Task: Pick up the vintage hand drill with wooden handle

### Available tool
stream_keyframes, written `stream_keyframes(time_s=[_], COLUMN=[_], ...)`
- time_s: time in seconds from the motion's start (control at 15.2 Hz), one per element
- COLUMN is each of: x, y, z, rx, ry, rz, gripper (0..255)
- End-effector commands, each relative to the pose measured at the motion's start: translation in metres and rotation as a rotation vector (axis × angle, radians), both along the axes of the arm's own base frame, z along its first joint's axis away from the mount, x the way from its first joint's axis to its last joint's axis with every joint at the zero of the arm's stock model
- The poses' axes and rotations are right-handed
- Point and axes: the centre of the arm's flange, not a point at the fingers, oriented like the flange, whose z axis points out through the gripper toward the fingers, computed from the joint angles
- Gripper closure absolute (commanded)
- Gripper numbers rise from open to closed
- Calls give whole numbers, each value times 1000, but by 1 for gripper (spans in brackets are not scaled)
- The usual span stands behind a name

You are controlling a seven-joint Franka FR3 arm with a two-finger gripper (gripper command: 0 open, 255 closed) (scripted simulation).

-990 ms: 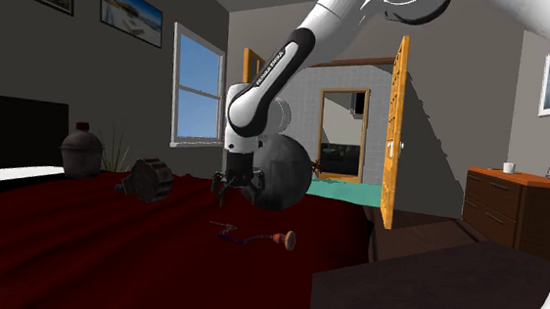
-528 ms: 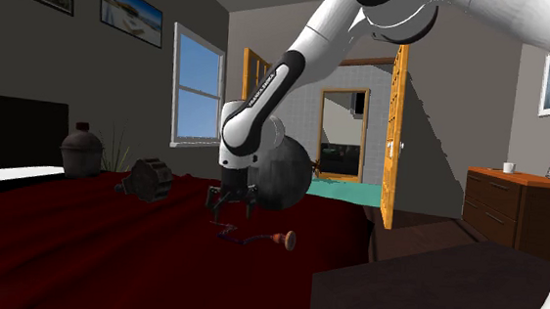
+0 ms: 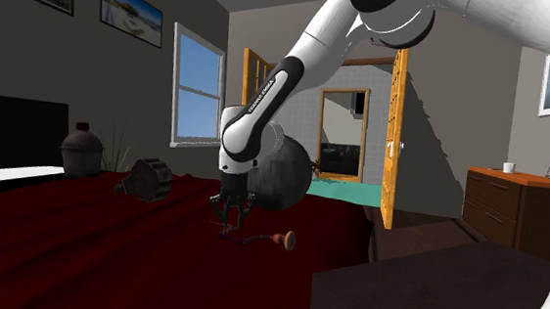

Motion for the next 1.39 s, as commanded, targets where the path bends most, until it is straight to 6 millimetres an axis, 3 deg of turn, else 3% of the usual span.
stream_keyframes(time_s=[0.0,0.26,1.32], x=[0,-1,-1], y=[0,0,0], z=[0,0,80], rx=[0,0,0], ry=[0,0,0], rz=[0,0,0], gripper=[255,255,255])
